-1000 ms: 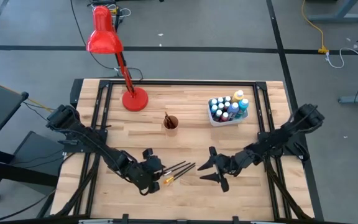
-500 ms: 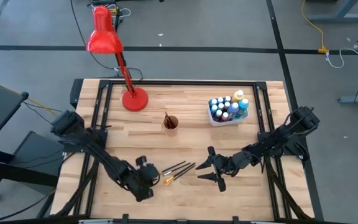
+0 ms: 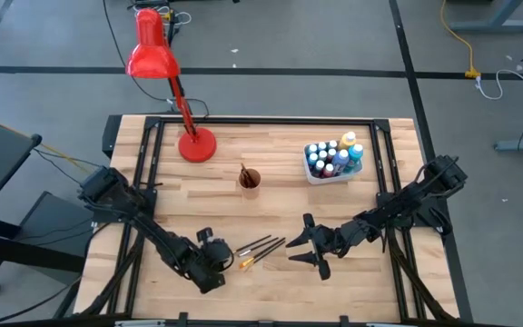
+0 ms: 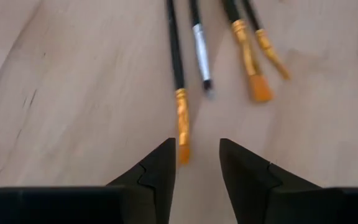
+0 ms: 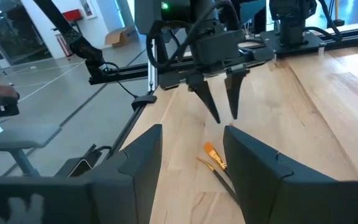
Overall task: Pick & Place Paint Supplies
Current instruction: Put the orange paintbrush into the orange cup
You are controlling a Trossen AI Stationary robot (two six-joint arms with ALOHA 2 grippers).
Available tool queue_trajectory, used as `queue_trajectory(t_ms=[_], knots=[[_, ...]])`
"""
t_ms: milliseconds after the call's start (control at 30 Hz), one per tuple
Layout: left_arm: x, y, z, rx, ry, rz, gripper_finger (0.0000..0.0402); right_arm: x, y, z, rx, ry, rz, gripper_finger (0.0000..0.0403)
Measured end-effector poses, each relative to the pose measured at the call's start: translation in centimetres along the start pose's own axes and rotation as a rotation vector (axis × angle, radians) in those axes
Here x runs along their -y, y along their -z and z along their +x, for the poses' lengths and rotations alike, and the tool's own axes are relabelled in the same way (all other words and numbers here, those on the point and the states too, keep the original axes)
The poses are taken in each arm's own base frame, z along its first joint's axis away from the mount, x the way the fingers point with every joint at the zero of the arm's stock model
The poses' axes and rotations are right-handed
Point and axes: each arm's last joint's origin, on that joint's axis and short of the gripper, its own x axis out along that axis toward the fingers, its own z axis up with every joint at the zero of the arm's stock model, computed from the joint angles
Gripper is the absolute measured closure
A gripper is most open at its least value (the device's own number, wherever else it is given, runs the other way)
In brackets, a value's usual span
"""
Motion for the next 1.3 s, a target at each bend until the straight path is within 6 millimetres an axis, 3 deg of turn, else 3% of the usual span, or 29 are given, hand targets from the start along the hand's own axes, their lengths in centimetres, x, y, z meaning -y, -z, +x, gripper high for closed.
queue_trajectory(t_ms=[400, 500, 700, 867, 1000, 1100, 1300], knots=[[-1.8, 2.2, 1.4, 0.027, -0.001, -0.059, 0.0267, 0.0, 0.0, 0.0, 0.000, -0.007, 0.001, 0.0230], [-1.9, 2.3, 1.4, 0.030, -0.011, -0.028, 0.0294, 0.0, 0.0, 0.0, 0.000, -0.007, 0.001, 0.0230], [-1.9, 2.1, 1.6, 0.093, -0.033, 0.040, 0.0390, 0.0, 0.0, 0.0, 0.000, -0.007, 0.000, 0.0230], [-1.7, 1.7, 1.6, 0.135, -0.037, 0.023, 0.0395, 0.0, 0.0, 0.0, -0.001, -0.007, 0.000, 0.0230], [-1.0, 0.6, 1.0, 0.198, -0.087, 0.076, 0.0396, 0.0, 0.0, 0.0, -0.001, -0.008, 0.000, 0.0230], [0.0, -1.5, -0.2, 0.255, -0.128, 0.188, 0.0398, 0.0, 0.0, 0.0, -0.001, -0.008, 0.000, 0.0230], [1.0, -6.9, -3.3, 0.216, -0.302, 0.637, 0.0399, 0.0, 0.0, 0.0, -0.001, -0.008, 0.000, 0.0230]])
